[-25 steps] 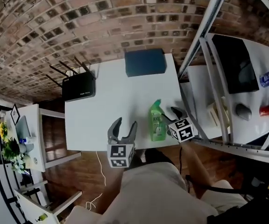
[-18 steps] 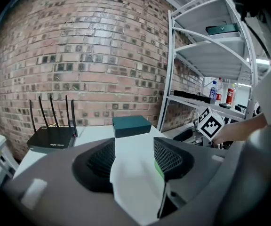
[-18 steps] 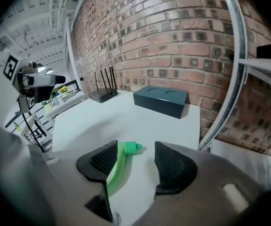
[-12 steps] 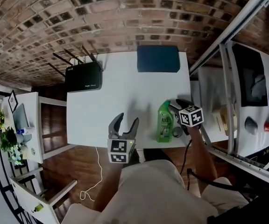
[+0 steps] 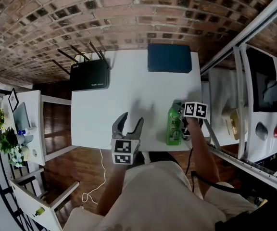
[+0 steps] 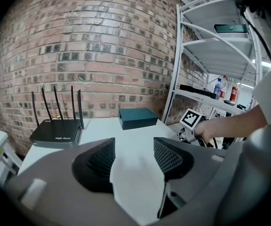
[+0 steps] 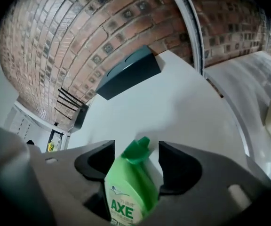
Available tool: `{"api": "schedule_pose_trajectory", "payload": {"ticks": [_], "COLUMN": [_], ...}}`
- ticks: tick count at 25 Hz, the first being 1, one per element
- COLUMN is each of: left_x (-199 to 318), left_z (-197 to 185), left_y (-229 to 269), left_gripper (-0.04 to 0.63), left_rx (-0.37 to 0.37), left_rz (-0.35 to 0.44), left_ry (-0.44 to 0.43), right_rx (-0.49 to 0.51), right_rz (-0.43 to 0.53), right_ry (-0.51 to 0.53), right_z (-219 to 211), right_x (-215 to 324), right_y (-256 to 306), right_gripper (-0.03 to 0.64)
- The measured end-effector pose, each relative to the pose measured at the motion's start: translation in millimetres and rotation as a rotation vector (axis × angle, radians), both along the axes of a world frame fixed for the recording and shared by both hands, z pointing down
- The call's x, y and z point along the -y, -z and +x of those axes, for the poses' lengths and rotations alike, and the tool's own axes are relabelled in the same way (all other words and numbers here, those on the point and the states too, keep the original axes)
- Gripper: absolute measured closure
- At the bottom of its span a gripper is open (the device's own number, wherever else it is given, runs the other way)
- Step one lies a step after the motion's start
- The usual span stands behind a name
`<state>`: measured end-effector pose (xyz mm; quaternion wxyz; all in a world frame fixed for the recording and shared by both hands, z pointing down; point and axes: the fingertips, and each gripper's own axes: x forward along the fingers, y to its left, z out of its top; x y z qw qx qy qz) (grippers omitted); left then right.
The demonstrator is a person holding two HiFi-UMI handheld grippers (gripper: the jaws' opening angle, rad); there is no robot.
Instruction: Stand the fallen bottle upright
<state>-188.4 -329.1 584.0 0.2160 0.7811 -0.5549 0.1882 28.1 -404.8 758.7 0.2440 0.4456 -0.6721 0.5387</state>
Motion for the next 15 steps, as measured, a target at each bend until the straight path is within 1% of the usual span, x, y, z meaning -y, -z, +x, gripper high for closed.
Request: {"api": "schedule_pose_trajectory", "payload": {"ticks": [3,7,8,10,13,15], "left_x": [2,1,0,0,1,1], "left_z": [-8,-17,-19,-21,-20,-19], "left_y": [1,3,4,5,10,16], "left_gripper": [0.322,0.322,0.322,0.322,0.322,0.322], "left_rx": [-0.007,0.037,0.041,0.039,0.046,0.042], "left_rz": [0.001,0.013,0.016,0.022,0.042,0.063], "left_ry": [0.008,-0.005,-0.007,-0.012,-0.038,-0.054], "right_rx": [-0.056,-0.144,-0.145,-0.129,-0.135,-0.128], "right_rz": [-0.046,-0.071,-0.072,-0.073,-0.081,-0.068], "right_ry": [-0.014,0.020,0.025,0.019,0.022,0.025], "right_z": [-1,-1,-3,-9,-16,-22], "right_x": [1,2,3,6,9,8], "right_y": [-8,-11,-11,-10,-10,-5], "right_gripper": [0.348,0.356,0.359,0.426,0.443,0.462]}}
